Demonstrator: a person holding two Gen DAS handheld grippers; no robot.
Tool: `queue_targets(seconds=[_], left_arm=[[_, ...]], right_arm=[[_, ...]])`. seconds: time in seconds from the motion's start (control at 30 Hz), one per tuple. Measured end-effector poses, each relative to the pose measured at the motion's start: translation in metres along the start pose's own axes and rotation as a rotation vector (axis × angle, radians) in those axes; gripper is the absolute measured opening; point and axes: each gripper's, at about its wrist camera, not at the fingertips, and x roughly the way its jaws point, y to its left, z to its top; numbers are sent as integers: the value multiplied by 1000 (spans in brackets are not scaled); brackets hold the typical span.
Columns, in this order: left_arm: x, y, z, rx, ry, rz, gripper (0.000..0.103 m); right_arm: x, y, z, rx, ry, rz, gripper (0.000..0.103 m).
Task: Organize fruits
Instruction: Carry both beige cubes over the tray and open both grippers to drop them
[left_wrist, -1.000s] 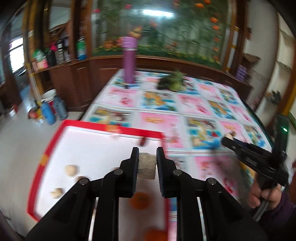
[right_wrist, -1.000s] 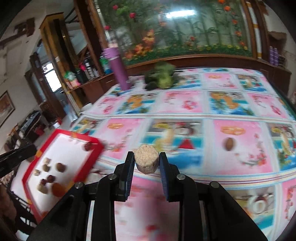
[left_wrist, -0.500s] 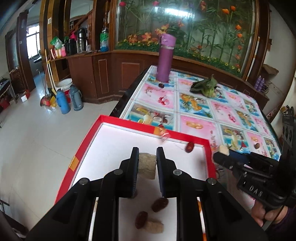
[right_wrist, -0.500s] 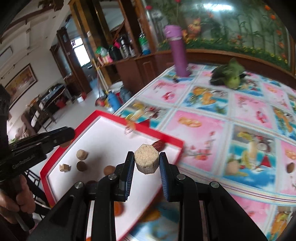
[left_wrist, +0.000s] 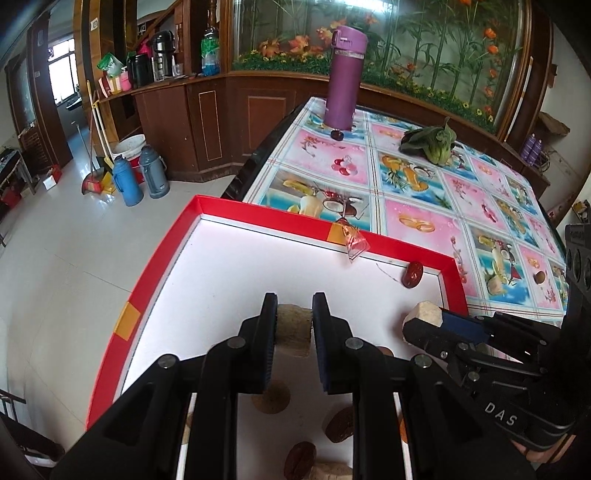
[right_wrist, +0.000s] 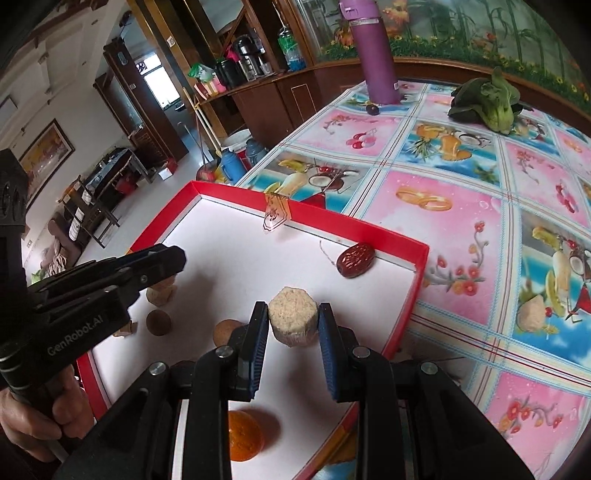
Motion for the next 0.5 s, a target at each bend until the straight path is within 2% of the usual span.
queue_targets(seconds=[0.3, 0.5], left_arm=[[11, -3, 1, 15, 27, 19, 21], [23, -7, 0, 19, 74, 43, 21]], right_arm=[[8, -2, 1, 16, 18, 8, 26], [10, 0, 1, 5, 36, 5, 27]])
